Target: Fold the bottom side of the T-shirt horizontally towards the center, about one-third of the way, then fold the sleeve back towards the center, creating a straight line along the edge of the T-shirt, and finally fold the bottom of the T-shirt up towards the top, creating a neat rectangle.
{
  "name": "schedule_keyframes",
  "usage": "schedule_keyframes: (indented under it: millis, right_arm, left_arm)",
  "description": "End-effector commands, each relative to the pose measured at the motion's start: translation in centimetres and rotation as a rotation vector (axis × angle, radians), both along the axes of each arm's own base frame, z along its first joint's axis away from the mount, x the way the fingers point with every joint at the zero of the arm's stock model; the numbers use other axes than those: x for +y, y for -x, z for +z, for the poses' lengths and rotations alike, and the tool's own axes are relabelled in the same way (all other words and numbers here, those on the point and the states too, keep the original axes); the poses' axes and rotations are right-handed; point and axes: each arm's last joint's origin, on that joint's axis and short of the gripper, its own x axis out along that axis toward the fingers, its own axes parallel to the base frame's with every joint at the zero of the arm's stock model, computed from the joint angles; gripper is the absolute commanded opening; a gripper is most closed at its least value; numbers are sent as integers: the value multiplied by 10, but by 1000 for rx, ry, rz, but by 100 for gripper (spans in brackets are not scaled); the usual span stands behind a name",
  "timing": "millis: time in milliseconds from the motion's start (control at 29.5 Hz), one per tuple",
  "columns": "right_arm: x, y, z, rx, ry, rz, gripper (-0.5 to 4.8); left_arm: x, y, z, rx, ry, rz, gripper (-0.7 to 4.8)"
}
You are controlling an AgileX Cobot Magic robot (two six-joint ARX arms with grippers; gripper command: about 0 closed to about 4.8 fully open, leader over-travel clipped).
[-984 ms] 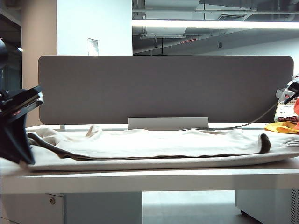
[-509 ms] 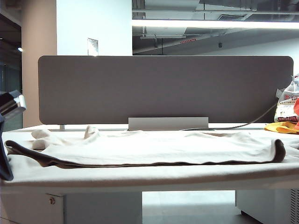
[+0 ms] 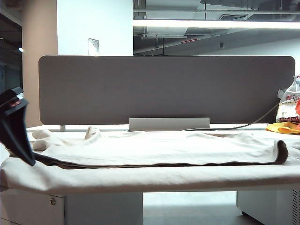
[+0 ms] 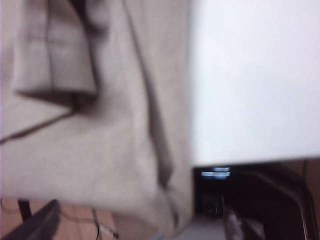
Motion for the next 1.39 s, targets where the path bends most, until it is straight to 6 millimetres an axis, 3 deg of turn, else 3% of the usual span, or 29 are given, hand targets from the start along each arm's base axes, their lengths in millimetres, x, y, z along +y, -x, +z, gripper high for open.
schedule_keyframes:
  millis: [34,339,543,780,1153,1391]
  right_arm:
    - [-11,-6,11,-68,5,-37,436]
    - [-36,-35,61,-239,153,-145,435]
    - [-47,-71,79,-305,173,-173,431]
    - [-65,-103,66,-250,243,-237,430]
    - [-104,-129,25,-140,226,-304,431]
    - [-110,-142,14,-132,231,-299,431]
  left_arm:
    - [0,-7,10,-25,-4,19,445]
    - [3,-38,61,-186,-209,121,444]
    - [0,-78,95,-279,-231,144,443]
    - [-1,-128,101,-283,-241,146,443]
    - [46,-183,80,-216,-247,259,443]
    - [56,-210,67,-197,-231,265,443]
